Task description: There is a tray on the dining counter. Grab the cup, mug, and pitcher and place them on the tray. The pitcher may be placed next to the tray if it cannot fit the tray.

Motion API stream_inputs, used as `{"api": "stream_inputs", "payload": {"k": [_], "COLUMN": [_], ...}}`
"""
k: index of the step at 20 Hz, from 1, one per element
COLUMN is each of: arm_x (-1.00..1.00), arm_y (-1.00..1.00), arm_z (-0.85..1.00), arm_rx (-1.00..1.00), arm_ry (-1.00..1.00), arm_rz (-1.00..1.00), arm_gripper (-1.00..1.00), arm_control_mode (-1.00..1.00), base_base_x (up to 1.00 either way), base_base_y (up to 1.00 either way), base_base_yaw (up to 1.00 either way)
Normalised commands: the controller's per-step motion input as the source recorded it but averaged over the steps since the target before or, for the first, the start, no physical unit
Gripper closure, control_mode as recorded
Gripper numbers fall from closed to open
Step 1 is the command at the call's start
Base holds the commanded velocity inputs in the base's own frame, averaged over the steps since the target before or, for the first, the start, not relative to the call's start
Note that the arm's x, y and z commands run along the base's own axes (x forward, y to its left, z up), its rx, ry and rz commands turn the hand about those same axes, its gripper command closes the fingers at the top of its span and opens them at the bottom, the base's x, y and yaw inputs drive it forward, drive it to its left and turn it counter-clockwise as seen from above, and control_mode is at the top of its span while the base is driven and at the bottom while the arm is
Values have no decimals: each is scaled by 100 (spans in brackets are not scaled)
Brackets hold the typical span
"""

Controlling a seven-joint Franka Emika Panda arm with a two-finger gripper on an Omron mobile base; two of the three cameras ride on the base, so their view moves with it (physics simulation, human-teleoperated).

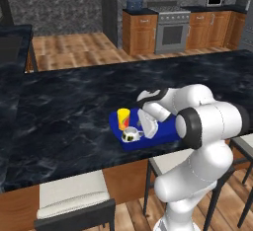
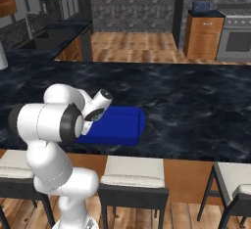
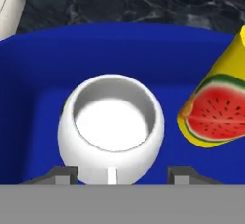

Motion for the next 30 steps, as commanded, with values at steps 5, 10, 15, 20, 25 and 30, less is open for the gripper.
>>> {"api": "stream_inputs", "payload": {"k": [5, 10, 15, 20, 25, 30], "arm_x": [-5, -25, -40, -50, -75, -68], "arm_y": [-26, -46, -6, 0, 0, 0], "arm_z": [3, 62, 100, 98, 49, 39], "arm_rx": [-4, -10, -7, -3, 0, 5], "arm_ry": [-3, -10, -9, 1, 10, 17], "arm_rz": [0, 0, 0, -18, -56, -68], "arm_gripper": [-100, -100, -100, -100, -100, -100], "arm_control_mode": [-100, -100, -100, -100, -100, -100], "base_base_x": [0, 0, 0, 0, 0, 0], "base_base_y": [0, 0, 0, 0, 0, 0], "base_base_yaw": [0, 0, 0, 0, 0, 0]}}
